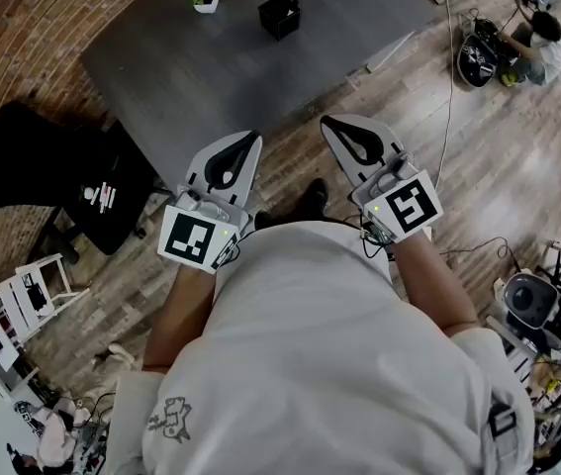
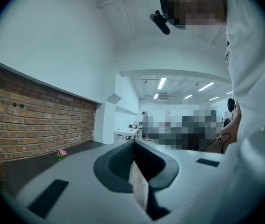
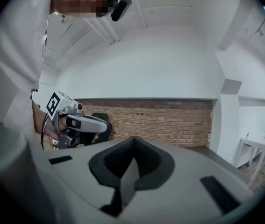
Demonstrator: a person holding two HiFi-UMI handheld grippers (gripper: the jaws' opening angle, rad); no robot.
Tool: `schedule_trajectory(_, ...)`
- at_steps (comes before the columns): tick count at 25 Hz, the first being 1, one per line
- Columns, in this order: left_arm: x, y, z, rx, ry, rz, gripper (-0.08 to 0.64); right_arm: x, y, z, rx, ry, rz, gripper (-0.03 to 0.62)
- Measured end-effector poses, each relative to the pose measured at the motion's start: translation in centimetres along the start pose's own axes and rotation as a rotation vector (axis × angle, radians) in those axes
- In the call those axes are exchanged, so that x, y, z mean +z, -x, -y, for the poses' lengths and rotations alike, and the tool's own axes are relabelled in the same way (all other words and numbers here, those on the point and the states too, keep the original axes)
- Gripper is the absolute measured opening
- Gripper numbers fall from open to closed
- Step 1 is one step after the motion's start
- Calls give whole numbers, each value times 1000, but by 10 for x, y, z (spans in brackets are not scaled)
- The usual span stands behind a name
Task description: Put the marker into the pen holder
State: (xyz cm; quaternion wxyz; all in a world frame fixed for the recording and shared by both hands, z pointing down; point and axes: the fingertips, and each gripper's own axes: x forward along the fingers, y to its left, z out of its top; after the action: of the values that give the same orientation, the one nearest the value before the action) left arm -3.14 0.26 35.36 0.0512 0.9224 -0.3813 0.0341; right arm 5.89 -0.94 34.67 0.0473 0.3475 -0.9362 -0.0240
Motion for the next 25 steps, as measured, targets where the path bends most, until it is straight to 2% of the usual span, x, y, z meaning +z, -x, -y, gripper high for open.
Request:
schedule_trajectory(6,-2,40,-1,-20,-8,4,11,13,-1,-49,-8,-27,21,5)
schedule_trajectory(10,-6,67,5,-44,-9,7,11,18,5,-76,-35,1,44,5)
schedule_trajectory(13,-7,85,6,-52,-14,10,11,18,9,-95,-52,-28,35,5)
schedule_trajectory(19,-9,112,4,-61,-24,16,11,19,10,-123,-79,-33,31,5)
schedule_trajectory(25,-7,128,1,-68,-28,24,11,24,7,-139,-82,18,32,5)
